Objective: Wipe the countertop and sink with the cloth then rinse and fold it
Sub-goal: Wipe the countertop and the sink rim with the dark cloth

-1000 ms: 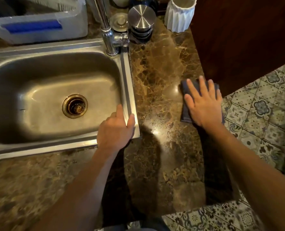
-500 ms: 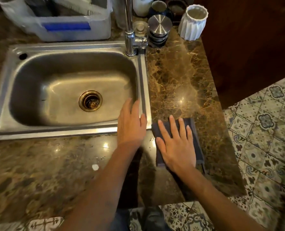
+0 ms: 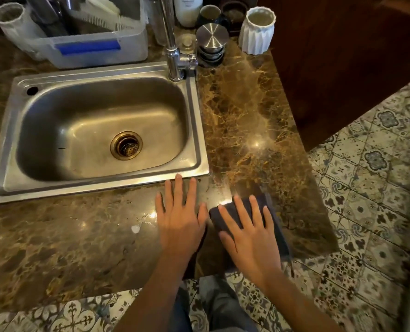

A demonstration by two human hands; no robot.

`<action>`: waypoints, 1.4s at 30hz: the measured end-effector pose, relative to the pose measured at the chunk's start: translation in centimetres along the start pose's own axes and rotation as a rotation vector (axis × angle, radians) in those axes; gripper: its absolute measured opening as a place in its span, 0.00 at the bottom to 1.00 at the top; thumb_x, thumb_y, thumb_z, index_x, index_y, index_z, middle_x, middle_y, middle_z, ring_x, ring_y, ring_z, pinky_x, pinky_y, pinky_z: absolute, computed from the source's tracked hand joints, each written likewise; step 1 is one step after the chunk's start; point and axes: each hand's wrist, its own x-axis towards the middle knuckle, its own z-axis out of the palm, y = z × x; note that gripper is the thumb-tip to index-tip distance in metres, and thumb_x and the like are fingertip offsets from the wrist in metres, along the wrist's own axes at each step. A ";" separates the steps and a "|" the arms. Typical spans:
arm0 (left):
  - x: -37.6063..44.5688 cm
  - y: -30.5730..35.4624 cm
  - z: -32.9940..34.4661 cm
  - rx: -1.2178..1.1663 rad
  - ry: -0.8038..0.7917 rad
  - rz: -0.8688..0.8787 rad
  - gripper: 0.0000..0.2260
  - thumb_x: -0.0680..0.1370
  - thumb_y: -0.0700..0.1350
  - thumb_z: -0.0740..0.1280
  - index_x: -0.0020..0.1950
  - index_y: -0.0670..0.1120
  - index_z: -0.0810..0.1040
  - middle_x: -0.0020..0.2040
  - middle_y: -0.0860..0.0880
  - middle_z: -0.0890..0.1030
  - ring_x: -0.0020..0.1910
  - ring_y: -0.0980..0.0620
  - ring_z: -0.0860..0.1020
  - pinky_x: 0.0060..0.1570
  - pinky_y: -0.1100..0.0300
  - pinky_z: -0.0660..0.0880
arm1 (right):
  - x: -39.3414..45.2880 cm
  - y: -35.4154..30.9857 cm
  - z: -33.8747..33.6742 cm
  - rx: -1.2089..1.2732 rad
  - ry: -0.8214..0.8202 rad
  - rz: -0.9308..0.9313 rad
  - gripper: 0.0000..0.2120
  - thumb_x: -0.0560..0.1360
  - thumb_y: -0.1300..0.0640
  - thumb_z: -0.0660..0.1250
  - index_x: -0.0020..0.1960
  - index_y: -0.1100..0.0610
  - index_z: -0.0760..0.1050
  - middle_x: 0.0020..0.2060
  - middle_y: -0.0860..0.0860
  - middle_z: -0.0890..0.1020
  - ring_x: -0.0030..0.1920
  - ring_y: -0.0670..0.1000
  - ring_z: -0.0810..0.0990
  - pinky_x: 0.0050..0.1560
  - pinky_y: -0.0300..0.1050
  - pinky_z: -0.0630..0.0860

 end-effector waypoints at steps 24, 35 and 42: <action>-0.1 -0.1 0.2 -0.038 0.066 0.007 0.24 0.84 0.54 0.56 0.77 0.46 0.68 0.80 0.40 0.63 0.79 0.38 0.60 0.74 0.37 0.60 | 4.2 5.2 -1.9 0.004 0.091 0.174 0.29 0.83 0.36 0.45 0.81 0.42 0.47 0.82 0.55 0.51 0.80 0.63 0.49 0.77 0.65 0.52; -0.3 -0.3 0.1 -0.006 0.034 0.009 0.24 0.84 0.54 0.55 0.79 0.47 0.66 0.81 0.42 0.61 0.80 0.40 0.58 0.76 0.40 0.58 | -5.9 10.0 0.5 -0.044 0.021 0.003 0.27 0.82 0.35 0.47 0.80 0.37 0.50 0.81 0.52 0.55 0.80 0.60 0.52 0.77 0.61 0.50; 0.1 0.0 -0.2 -0.029 -0.012 -0.028 0.24 0.83 0.53 0.56 0.78 0.47 0.66 0.81 0.42 0.60 0.80 0.40 0.57 0.76 0.39 0.58 | 0.4 11.3 -1.7 0.015 0.094 0.348 0.28 0.82 0.38 0.47 0.80 0.43 0.55 0.80 0.58 0.59 0.79 0.64 0.54 0.75 0.66 0.56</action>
